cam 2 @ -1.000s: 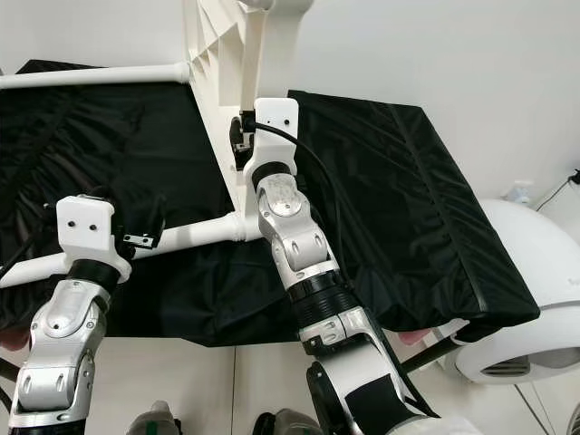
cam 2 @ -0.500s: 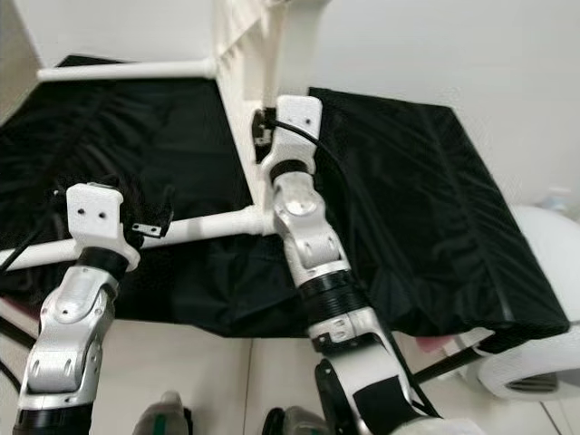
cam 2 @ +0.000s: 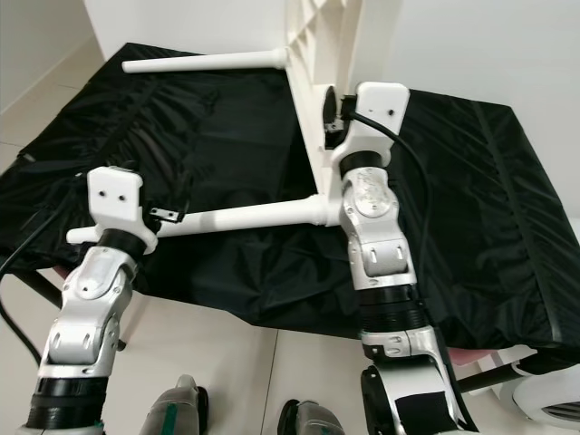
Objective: Building children table
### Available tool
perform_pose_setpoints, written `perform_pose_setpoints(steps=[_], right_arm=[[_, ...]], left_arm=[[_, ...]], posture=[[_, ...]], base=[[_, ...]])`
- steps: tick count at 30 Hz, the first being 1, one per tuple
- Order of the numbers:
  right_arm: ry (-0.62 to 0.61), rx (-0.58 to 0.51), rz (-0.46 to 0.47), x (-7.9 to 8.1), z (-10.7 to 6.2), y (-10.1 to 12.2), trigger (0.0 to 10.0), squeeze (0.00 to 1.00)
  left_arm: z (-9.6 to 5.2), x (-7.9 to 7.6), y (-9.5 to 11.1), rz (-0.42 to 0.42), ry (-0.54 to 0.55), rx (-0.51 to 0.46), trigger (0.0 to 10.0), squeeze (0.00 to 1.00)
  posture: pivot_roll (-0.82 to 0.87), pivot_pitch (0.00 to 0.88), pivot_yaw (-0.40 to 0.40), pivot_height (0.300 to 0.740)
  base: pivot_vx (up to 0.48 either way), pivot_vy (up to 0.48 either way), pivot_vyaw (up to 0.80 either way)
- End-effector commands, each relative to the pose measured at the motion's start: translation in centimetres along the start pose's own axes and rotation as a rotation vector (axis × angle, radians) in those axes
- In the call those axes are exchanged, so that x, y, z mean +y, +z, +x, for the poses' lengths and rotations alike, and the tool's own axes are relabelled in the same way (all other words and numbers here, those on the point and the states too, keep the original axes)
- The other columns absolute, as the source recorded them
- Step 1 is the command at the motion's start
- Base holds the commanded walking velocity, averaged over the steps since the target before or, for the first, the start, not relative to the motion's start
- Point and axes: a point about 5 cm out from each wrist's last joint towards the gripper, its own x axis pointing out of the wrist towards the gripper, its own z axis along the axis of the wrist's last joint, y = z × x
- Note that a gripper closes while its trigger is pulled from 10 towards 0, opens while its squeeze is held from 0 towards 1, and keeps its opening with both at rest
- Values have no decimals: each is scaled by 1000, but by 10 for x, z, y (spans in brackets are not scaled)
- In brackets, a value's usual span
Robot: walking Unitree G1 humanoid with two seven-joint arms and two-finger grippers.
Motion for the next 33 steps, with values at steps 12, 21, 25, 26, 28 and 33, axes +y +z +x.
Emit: perform_pose_setpoints(steps=[12, 21, 25, 26, 28, 33], right_arm=[[-278, -501, -133, -75, -13, 112, 10000, 0], [-337, -465, -179, -78, -45, 98, 10000, 0], [-356, -502, -257, -94, -47, 112, 10000, 0], [-352, -530, -325, -107, -43, 126, 10000, 0], [-343, -547, -351, -113, -41, 134, 10000, 0], [-222, -597, -449, -119, -29, 165, 10000, 0]], left_arm=[[9, -6, -1, -27, -28, -16, 10000, 0], [21, -7, 2, -23, -94, -30, 10000, 0], [27, -12, 4, -26, -131, -39, 10000, 0], [32, -16, 5, -32, -150, -44, 10000, 0], [34, -19, 5, -38, -158, -46, 10000, 0], [41, -28, 7, -60, -178, -60, 10000, 0]], posture=[[-56, 0, 14, 740], [-95, 0, 119, 740], [-123, 0, 143, 740], [-144, 0, 151, 740], [-157, 0, 150, 740], [-200, 0, 144, 740]], base=[[0, 0, 0], [0, 0, 0], [0, 0, 0], [0, 0, 0], [0, 0, 0], [0, 0, 0]])
